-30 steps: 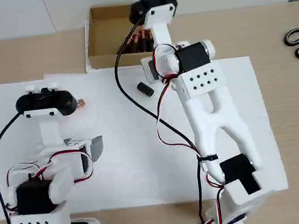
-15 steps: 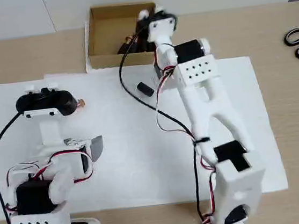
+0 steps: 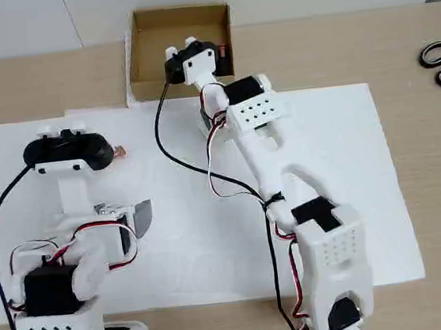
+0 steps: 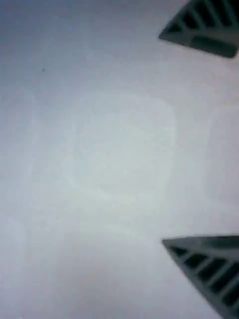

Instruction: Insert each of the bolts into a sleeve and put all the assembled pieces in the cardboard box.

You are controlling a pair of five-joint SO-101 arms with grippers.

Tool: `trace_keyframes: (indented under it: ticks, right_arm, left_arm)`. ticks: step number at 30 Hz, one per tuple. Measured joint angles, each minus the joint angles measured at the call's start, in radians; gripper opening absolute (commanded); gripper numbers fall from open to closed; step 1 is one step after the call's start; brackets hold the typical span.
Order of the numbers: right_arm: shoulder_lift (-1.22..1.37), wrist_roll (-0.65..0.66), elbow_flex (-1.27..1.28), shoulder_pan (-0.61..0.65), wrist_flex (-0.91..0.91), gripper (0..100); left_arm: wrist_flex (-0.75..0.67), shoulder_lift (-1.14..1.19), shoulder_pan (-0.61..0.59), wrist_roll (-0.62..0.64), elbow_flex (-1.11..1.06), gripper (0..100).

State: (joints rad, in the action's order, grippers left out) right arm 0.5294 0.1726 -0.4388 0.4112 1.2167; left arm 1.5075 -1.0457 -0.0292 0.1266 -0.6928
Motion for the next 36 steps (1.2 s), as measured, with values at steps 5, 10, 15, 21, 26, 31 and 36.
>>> trace_keyframes:
  ticks: [5, 10, 15, 21, 26, 31, 36]
  right_arm:
    - [0.037, 0.0, 0.0, 0.018, -0.061, 25.8]
    - [0.072, 0.0, 0.0, 0.025, -0.106, 25.8]
    - [0.12, 0.0, 0.0, 0.026, -0.126, 25.8]
    - [0.157, 0.0, 0.0, 0.023, -0.137, 16.5]
    - [0.166, 0.003, -0.014, 0.015, -0.138, 5.4]
    - [0.166, 0.003, -0.015, 0.009, -0.138, 0.2]
    - [0.167, 0.003, -0.015, -0.011, -0.137, 0.4]
  left_arm:
    - [0.0, 0.0, 0.0, 0.0, 0.0, 24]
    - [0.0, 0.0, 0.0, 0.0, 0.0, 24]
    - [0.0, 0.0, 0.0, 0.0, 0.0, 24]
    - [0.0, 0.0, 0.0, 0.0, 0.0, 24]
    - [0.0, 0.0, 0.0, 0.0, 0.0, 24]
    - [0.0, 0.0, 0.0, 0.0, 0.0, 24]
    - [0.0, 0.0, 0.0, 0.0, 0.0, 24]
